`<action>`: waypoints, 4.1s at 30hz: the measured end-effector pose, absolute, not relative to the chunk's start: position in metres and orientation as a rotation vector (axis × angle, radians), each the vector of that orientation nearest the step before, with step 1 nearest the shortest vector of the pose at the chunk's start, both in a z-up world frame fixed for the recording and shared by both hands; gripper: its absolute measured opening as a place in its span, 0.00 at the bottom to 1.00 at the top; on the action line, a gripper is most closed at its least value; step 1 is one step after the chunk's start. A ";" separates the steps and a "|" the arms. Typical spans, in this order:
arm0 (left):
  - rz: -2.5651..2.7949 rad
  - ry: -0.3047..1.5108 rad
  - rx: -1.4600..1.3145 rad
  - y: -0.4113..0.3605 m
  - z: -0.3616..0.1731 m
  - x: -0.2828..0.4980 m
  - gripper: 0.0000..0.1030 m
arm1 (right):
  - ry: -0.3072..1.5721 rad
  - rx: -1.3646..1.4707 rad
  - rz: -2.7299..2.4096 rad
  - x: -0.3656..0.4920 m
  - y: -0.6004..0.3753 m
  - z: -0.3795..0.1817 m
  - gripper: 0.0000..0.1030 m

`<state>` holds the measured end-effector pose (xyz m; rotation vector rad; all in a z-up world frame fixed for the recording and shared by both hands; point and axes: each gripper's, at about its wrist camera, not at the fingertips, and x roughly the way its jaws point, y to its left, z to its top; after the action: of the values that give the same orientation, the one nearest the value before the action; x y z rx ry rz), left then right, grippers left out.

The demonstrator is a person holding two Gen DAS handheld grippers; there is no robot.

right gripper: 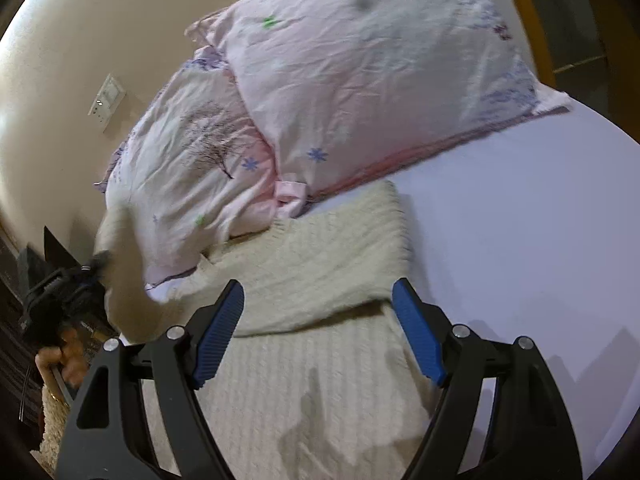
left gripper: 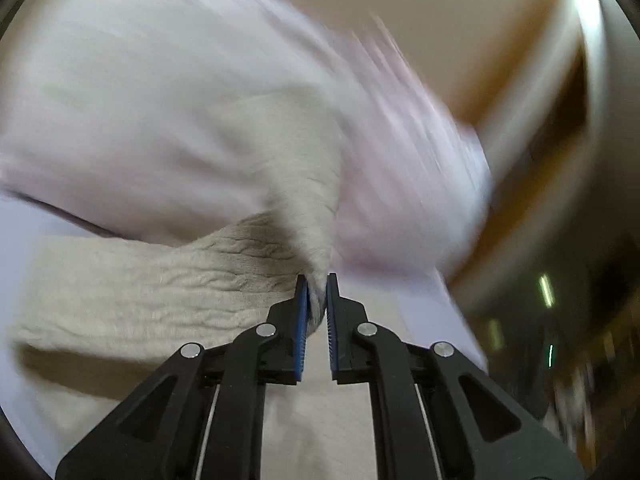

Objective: Fold small clothes

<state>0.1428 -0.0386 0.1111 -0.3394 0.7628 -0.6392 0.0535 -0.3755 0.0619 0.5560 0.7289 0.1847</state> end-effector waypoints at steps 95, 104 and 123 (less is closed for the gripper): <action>-0.972 0.856 -0.878 -0.089 0.082 0.212 0.20 | 0.507 0.849 0.138 0.140 -0.468 0.053 0.98; -0.981 0.943 -0.710 -0.131 0.062 0.209 0.39 | 0.797 0.956 0.226 0.161 -0.493 0.022 0.98; -0.588 1.030 -0.534 -0.113 -0.008 0.208 0.58 | 1.047 0.857 0.320 0.187 -0.434 -0.015 0.49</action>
<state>0.2081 -0.1132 -0.0079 -0.5338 1.0302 -0.5875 0.1872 -0.4336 -0.0155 0.8572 1.0474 0.3198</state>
